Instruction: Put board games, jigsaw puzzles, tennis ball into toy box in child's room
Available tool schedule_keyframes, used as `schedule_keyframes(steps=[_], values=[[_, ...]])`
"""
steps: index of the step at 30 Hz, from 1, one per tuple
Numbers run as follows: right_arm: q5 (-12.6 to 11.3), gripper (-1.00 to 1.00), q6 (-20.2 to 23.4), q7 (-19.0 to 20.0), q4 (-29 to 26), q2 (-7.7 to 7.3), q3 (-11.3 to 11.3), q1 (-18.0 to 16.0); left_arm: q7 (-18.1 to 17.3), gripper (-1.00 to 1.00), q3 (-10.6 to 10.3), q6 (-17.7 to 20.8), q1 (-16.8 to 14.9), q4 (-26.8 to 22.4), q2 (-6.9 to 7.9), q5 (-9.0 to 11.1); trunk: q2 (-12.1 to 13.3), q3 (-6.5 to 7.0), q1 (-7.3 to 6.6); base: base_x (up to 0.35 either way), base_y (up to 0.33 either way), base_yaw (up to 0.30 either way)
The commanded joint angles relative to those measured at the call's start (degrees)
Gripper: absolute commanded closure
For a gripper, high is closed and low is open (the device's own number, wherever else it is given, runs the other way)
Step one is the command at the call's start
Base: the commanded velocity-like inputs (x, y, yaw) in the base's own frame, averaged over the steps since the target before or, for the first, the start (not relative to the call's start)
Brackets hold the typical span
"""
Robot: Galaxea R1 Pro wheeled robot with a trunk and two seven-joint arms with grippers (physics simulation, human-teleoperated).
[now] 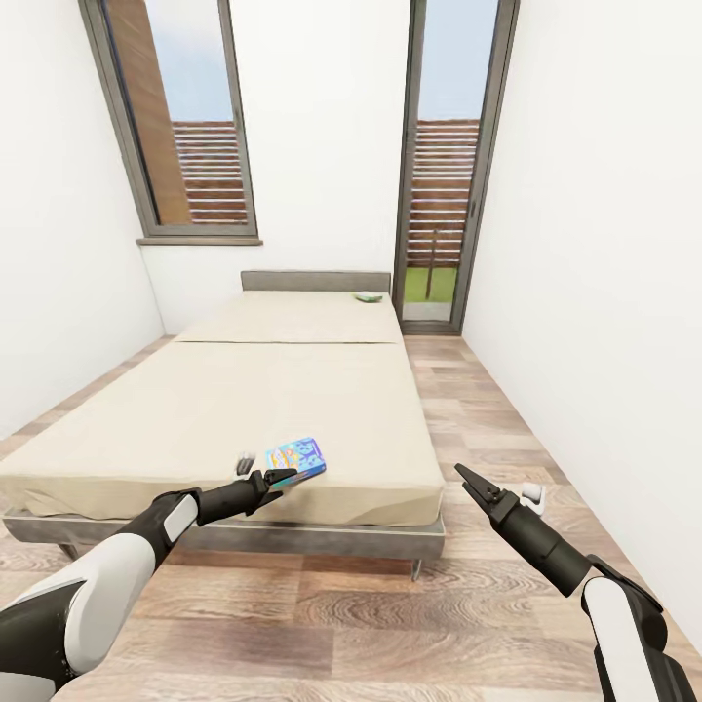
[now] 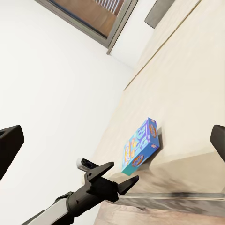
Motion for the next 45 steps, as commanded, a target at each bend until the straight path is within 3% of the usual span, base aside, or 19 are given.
schedule_keyframes(steps=[1, 45], values=[[-0.05, -1.00, 0.37, 0.15, 0.00, 0.06, -0.14, -0.05, 0.00, -1.00, -0.15, 0.45, -0.02, 0.01, 0.02, 0.47, -0.02, -0.05, -0.01, 0.000, 0.000, 0.000], [-0.03, -1.00, 0.37, 0.08, 0.06, 0.06, -0.14, -0.05, 0.13, -1.00, -0.18, 0.45, -0.02, 0.10, 0.00, 0.47, -0.02, -0.05, -0.01, 0.009, 0.025, 0.000]])
